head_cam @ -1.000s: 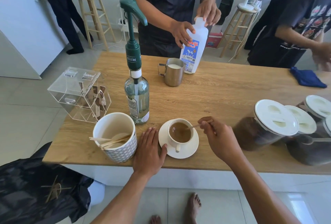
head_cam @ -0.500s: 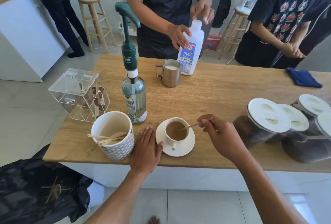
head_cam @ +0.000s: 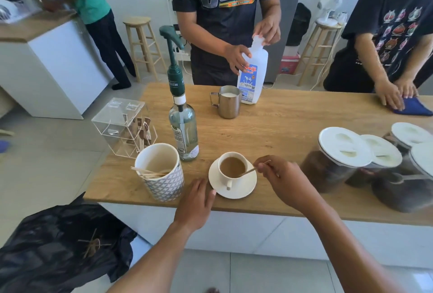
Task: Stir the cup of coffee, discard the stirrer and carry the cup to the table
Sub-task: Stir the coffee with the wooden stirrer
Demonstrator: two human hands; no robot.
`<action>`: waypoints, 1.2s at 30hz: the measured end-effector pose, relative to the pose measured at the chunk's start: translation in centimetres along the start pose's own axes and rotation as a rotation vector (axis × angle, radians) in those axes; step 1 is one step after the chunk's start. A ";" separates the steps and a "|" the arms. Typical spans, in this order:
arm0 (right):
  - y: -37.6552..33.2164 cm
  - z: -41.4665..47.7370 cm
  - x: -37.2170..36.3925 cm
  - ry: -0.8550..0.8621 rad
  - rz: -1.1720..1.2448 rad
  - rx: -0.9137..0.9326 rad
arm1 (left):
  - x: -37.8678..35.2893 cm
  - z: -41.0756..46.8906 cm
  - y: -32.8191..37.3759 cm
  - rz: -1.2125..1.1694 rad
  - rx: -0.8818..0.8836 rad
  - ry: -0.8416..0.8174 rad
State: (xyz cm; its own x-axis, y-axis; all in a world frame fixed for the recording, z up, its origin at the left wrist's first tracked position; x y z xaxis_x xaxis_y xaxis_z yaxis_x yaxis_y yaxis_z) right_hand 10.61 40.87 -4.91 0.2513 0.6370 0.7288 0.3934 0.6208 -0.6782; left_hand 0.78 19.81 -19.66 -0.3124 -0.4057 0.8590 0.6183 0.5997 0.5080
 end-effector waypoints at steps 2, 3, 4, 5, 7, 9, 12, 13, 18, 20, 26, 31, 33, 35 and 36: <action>0.1 -0.5 0.2 0.029 0.004 0.017 | 0.7 0.0 0.7 0.009 0.000 -0.003; 0.1 -0.7 0.3 0.041 0.004 0.023 | 0.9 0.0 0.9 0.011 -0.011 -0.008; 0.0 -0.9 0.3 0.042 0.000 0.030 | 1.2 0.0 1.1 0.012 -0.021 -0.019; 0.0 -1.2 0.3 0.035 -0.009 0.035 | 1.4 -0.1 1.4 0.017 -0.026 -0.035; -0.1 -1.6 0.3 0.025 -0.023 0.044 | 1.9 -0.2 1.8 0.037 -0.026 -0.060; -0.1 -1.9 0.3 0.045 -0.019 0.052 | 2.4 -0.3 2.4 0.056 -0.027 -0.069; -0.2 -2.6 0.3 0.042 -0.044 0.069 | 3.2 -0.6 3.1 0.078 -0.041 -0.069; -0.3 -2.8 0.3 0.035 -0.054 0.072 | 3.5 -0.7 3.3 0.087 -0.049 -0.066; -0.7 -3.7 0.9 0.052 -0.053 0.087 | 5.2 -2.0 4.6 0.139 -0.084 -0.049; -1.2 -4.1 1.4 0.064 -0.058 0.104 | 6.1 -2.3 5.1 0.158 -0.102 -0.028; -3.9 -4.5 2.8 0.085 -0.065 0.177 | 10.0 -2.4 7.4 0.158 -0.119 0.062; -5.8 -4.7 2.2 0.089 -0.063 0.240 | 12.5 -3.7 7.9 0.249 -0.078 0.107; -6.5 -5.0 1.2 0.071 -0.056 0.261 | 12.8 -4.7 7.2 0.284 -0.052 0.108; -7.3 -5.4 -0.2 0.028 -0.047 0.267 | 13.0 -5.9 5.7 0.311 -0.020 0.108; -7.7 -5.5 -1.1 0.005 -0.048 0.276 | 13.2 -6.6 4.8 0.314 -0.005 0.107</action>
State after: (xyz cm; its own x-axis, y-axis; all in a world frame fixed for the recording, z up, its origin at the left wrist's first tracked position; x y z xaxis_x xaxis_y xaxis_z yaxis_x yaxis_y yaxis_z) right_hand 12.16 32.90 0.03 0.2428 0.6020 0.7607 0.1497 0.7515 -0.6425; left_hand 4.40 12.84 -6.31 -0.0290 -0.2720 0.9619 0.6760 0.7035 0.2193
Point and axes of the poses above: each hand's wrist, its own z-axis towards the middle knuckle, its own x-axis out of the back of the hand, y = z × x, the point moved 4 cm from there along z, towards the middle knuckle, and after that the axes turned 13 degrees about -x, right-handed, at the moved point
